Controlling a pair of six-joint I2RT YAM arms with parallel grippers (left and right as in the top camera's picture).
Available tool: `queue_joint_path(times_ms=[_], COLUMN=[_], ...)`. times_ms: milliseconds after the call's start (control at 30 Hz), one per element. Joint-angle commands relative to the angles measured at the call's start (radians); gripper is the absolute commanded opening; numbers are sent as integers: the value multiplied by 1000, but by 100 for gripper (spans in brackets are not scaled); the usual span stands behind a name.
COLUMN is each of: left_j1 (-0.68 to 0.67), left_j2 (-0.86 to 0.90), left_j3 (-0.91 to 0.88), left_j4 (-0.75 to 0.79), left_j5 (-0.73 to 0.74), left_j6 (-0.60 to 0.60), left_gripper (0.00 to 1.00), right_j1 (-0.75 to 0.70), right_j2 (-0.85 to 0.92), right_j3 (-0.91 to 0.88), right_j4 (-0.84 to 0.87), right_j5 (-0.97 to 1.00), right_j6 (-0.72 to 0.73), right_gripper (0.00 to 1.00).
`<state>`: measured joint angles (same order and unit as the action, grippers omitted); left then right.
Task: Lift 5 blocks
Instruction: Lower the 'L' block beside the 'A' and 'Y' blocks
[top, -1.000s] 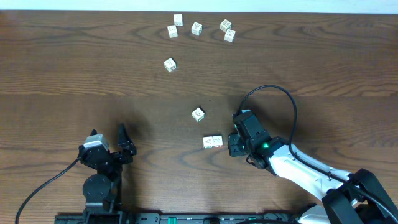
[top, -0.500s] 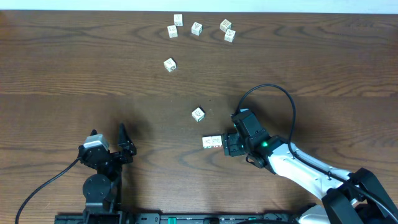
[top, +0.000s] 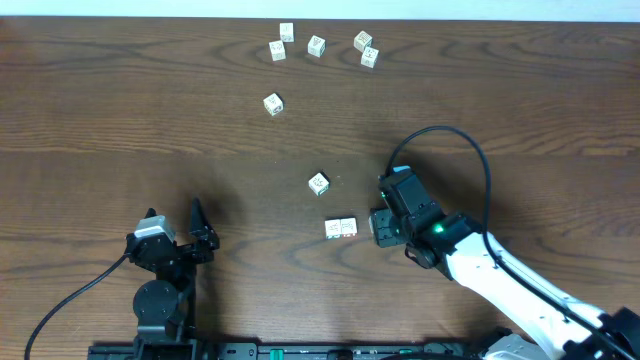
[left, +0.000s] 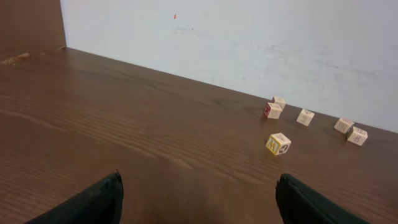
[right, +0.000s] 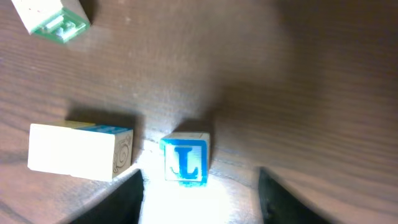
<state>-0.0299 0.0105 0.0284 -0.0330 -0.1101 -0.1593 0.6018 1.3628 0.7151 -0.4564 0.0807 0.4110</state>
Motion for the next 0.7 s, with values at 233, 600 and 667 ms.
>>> queue_joint_path(times_ms=[233,600,667], left_j1=[-2,-2,-2], left_j2=[-6,-6,-6], left_j3=[-24,-24,-24], left_j4=[-30,-30,-30], left_j5=[-9,-9,-9], left_j6=[6,6,6], left_gripper=[79,79,79], right_j1=[-81,-82,-76], right_j2=[42,193,193], right_j3=[26,26,26], right_j4=[-3,64,70], right_j5=[73,-5,-8], right_j6=[-34,-45,-46], right_gripper=[1,1,1])
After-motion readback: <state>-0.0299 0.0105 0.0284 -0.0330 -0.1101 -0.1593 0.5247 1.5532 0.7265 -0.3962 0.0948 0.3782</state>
